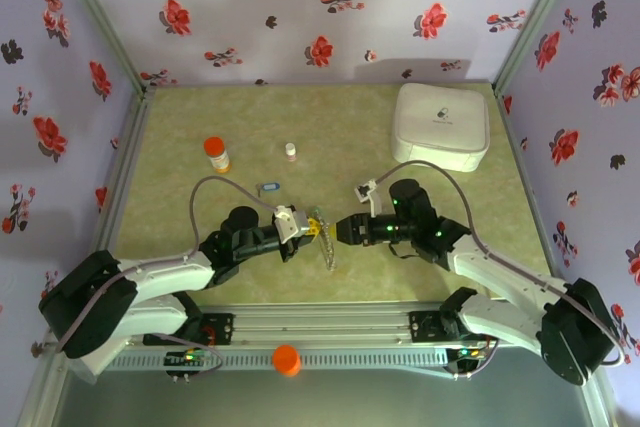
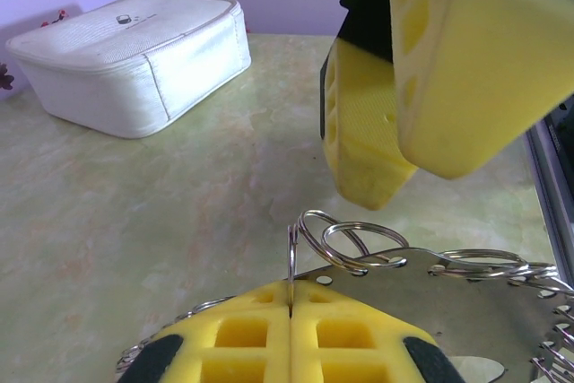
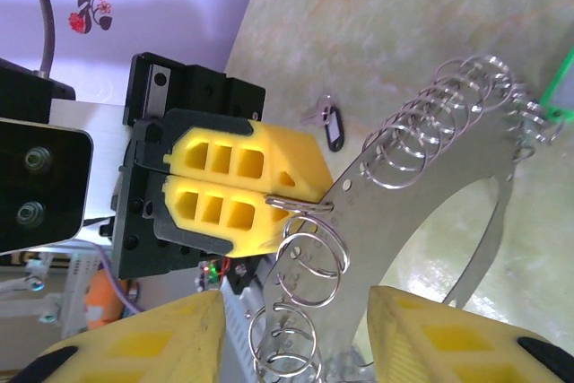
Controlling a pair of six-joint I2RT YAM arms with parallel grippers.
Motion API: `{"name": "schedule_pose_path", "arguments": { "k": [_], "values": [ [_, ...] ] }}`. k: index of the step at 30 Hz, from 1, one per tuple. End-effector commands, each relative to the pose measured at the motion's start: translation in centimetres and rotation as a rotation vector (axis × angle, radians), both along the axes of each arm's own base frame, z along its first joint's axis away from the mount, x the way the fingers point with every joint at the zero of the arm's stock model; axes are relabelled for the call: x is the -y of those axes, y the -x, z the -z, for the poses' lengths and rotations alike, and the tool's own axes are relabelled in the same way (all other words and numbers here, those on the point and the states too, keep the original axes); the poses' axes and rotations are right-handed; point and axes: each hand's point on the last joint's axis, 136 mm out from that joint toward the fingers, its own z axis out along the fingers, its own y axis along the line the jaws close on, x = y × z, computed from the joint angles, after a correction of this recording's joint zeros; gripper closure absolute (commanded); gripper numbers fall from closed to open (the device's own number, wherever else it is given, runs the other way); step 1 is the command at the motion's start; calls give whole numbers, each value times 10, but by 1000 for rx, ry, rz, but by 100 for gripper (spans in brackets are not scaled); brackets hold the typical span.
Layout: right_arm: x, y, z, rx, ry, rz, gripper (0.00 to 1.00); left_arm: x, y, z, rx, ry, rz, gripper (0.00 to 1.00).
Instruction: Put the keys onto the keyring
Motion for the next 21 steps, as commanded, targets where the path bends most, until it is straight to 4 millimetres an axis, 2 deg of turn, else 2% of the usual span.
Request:
{"name": "schedule_pose_path", "arguments": {
  "k": [1,4,8,21],
  "values": [
    [-5,9,-2,-62,-42,-42,53,3,-4,-15,33,52,-2,100],
    [-7,11,3,-80,-32,-63,53,4,-4,-16,35,54,-2,100],
    [-12,13,-2,-89,-60,-88,55,4,-4,-16,36,53,-1,100],
    [-12,9,-1,-79,-53,-60,71,5,-4,-16,35,54,1,100]
  ]
}}
